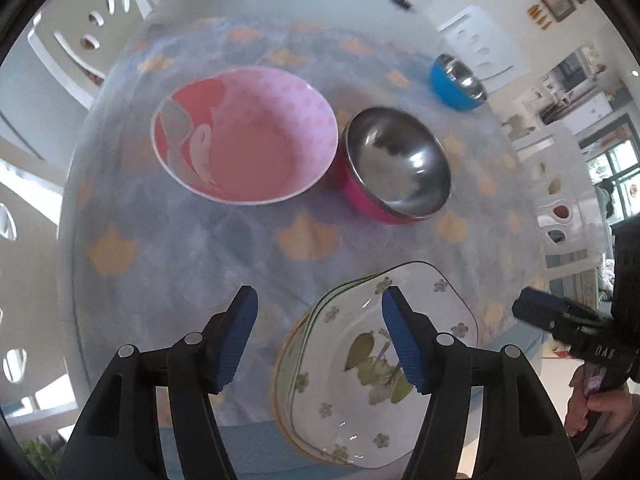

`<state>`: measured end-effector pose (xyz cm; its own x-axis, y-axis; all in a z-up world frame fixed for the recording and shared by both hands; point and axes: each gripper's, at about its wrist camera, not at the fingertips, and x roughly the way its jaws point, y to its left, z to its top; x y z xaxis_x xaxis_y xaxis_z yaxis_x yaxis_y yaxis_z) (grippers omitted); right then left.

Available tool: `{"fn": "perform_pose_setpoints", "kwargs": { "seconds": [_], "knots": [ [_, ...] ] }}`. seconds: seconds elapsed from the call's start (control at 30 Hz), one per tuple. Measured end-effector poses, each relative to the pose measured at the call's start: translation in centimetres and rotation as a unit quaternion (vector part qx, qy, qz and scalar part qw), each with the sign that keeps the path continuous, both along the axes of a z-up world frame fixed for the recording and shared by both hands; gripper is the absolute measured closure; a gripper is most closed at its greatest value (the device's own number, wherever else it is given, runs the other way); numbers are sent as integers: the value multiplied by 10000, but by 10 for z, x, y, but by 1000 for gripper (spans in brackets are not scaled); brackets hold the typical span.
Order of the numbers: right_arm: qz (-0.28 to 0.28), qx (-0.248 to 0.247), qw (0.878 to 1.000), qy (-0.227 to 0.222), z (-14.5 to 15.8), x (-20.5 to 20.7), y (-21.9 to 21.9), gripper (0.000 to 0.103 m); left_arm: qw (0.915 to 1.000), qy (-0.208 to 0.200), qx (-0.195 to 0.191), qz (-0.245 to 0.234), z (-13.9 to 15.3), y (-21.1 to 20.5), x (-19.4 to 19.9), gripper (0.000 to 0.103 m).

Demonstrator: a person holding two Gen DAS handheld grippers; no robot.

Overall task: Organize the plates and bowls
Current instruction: 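Move both tools to the magenta steel bowl and close on its rim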

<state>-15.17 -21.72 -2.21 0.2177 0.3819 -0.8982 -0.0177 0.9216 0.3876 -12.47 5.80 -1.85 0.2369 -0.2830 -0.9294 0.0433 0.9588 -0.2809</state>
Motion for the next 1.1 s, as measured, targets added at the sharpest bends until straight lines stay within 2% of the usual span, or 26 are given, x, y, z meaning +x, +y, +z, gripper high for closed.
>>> {"fn": "perform_pose_setpoints", "kwargs": {
  "seconds": [0.07,0.13,0.2,0.33,0.43,0.5,0.6,0.77,0.93,1.0,1.1],
  "knots": [
    [-64,115,9999,26,-4,12,-7,34,9999,47,-63,93,-2,-3,3,40],
    [-155,380,9991,46,-4,22,-17,34,9996,103,111,221,-3,-6,7,40],
    [-154,530,9985,48,-4,32,-23,34,9993,128,79,340,0,-9,12,40],
    [-7,532,9986,27,-4,48,-31,34,9992,102,32,384,5,-16,26,40],
    [85,661,9978,-26,-4,68,-42,34,9990,96,155,408,8,-18,49,40],
    [228,791,9966,-102,-5,85,-48,34,9987,157,94,483,8,-18,62,40],
    [502,559,9972,-62,-10,116,-45,34,9971,262,129,707,4,-25,74,40],
    [724,1203,9900,-93,-15,146,-21,34,9961,378,62,799,-6,-46,80,49],
    [889,1102,9898,128,-38,158,11,34,9966,426,193,678,-15,-58,84,64],
    [926,946,9911,106,-46,162,18,34,9964,488,177,673,-21,-58,84,66],
    [954,827,9918,217,-56,169,23,46,9952,623,276,705,-32,-60,85,69]
  ]
}}
